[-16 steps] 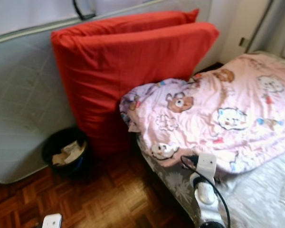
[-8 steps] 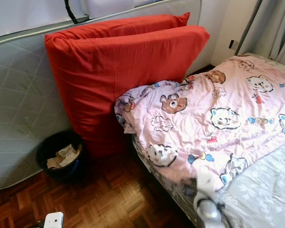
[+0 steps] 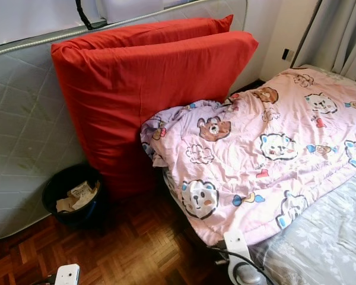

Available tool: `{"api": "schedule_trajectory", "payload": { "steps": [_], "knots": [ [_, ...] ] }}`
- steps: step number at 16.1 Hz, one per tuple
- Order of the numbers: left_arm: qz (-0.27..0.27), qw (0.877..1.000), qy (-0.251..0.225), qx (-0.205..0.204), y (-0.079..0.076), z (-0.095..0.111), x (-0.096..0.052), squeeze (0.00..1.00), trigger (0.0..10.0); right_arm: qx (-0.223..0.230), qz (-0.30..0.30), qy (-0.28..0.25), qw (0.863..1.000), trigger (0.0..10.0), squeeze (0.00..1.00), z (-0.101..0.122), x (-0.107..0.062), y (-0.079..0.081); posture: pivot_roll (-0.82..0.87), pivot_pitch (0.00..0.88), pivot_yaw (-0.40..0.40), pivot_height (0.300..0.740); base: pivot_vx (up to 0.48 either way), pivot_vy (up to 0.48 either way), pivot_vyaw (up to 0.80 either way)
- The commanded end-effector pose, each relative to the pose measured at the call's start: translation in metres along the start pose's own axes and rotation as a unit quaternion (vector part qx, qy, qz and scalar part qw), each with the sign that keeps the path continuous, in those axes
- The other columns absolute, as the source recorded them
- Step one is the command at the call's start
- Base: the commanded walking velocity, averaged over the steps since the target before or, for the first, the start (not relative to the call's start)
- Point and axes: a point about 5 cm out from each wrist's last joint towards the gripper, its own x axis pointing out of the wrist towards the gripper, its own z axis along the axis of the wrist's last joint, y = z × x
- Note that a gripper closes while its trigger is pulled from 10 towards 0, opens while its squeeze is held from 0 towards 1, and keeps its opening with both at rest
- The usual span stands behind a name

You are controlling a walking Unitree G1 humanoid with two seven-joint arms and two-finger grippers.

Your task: Clean up the room

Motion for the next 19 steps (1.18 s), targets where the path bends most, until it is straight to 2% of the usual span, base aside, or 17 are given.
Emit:
{"api": "schedule_trajectory", "payload": {
  "steps": [1,4,6,15,17,19],
  "knots": [
    [0.001,1.0,0.015,0.008,0.003,-0.004,-0.001,0.0,10.0,0.002,-0.017,0.018,1.0,10.0,0.0,-0.01,-0.001,-0.005,0.06,0.07,0.003,0.74,0.0,0.0,0.0],
    [0.001,1.0,0.015,0.009,0.004,-0.004,-0.001,0.0,10.0,0.004,-0.01,0.032,0.999,10.0,0.0,-0.017,-0.002,-0.006,0.05,0.074,0.003,0.74,0.0,0.0,0.0],
    [0.002,1.0,0.016,0.01,0.004,-0.004,-0.001,0.0,10.0,0.005,0.005,0.043,0.999,10.0,0.0,-0.022,-0.003,-0.002,0.05,0.075,0.004,0.74,0.0,0.0,0.0],
    [0.001,1.0,0.015,0.014,0.005,-0.004,-0.001,0.0,10.0,0.005,0.02,0.049,0.999,10.0,0.0,-0.026,-0.003,0.003,0.06,0.077,0.005,0.74,0.0,0.0,0.0],
    [0.001,1.0,0.015,0.015,0.005,-0.004,-0.001,0.0,10.0,0.007,0.024,0.049,0.998,10.0,0.76,-0.026,-0.003,0.004,0.06,0.077,0.005,0.74,0.0,0.0,0.0],
    [0.001,1.0,0.015,0.016,0.005,-0.004,-0.002,0.0,10.0,0.006,0.023,0.05,0.998,10.0,0.78,-0.026,-0.003,0.005,0.06,0.077,0.005,0.74,0.0,0.0,0.0]
  ]
}}
